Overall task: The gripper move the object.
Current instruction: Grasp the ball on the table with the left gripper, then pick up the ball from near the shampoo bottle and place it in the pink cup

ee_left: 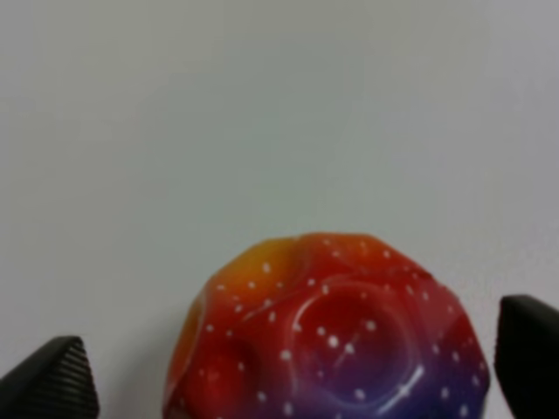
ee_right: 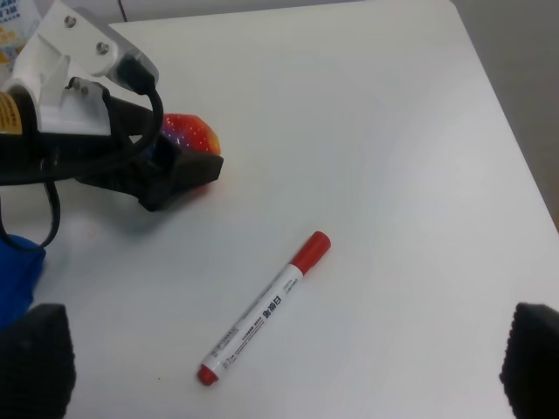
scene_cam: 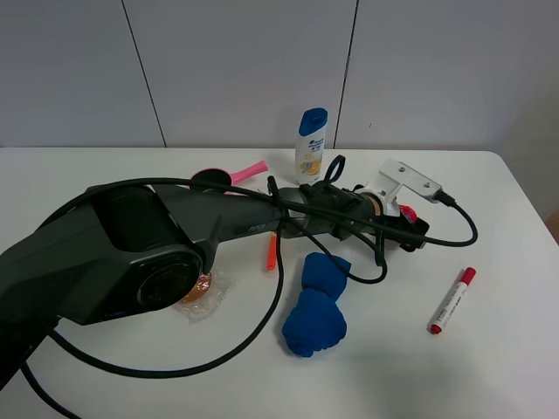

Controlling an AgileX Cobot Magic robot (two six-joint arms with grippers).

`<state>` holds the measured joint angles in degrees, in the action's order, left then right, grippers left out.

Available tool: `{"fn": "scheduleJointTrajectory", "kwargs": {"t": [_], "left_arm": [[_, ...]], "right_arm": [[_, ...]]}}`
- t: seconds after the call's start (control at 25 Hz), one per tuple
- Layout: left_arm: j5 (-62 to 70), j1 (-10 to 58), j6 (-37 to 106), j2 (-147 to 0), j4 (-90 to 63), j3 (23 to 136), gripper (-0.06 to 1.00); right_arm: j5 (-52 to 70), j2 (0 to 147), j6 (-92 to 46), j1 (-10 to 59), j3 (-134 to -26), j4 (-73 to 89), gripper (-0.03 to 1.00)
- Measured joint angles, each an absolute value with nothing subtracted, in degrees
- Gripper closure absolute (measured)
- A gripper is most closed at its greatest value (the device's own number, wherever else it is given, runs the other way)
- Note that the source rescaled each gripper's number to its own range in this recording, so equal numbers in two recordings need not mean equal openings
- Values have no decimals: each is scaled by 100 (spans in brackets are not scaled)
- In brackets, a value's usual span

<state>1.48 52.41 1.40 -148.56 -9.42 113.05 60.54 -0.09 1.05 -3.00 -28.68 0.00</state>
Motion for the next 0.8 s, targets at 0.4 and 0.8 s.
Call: {"fn": "scheduleJointTrajectory", "kwargs": {"t": [0.4, 0.8], "left_arm": [[1147, 5246, 61, -14476, -956, 11315, 92], [4471, 5092, 653, -11850, -988, 11351, 92]], "right_arm": [[6054, -9, 105, -300, -2868, 0, -3], [6054, -9, 105, -300, -2868, 0, -3]]}}
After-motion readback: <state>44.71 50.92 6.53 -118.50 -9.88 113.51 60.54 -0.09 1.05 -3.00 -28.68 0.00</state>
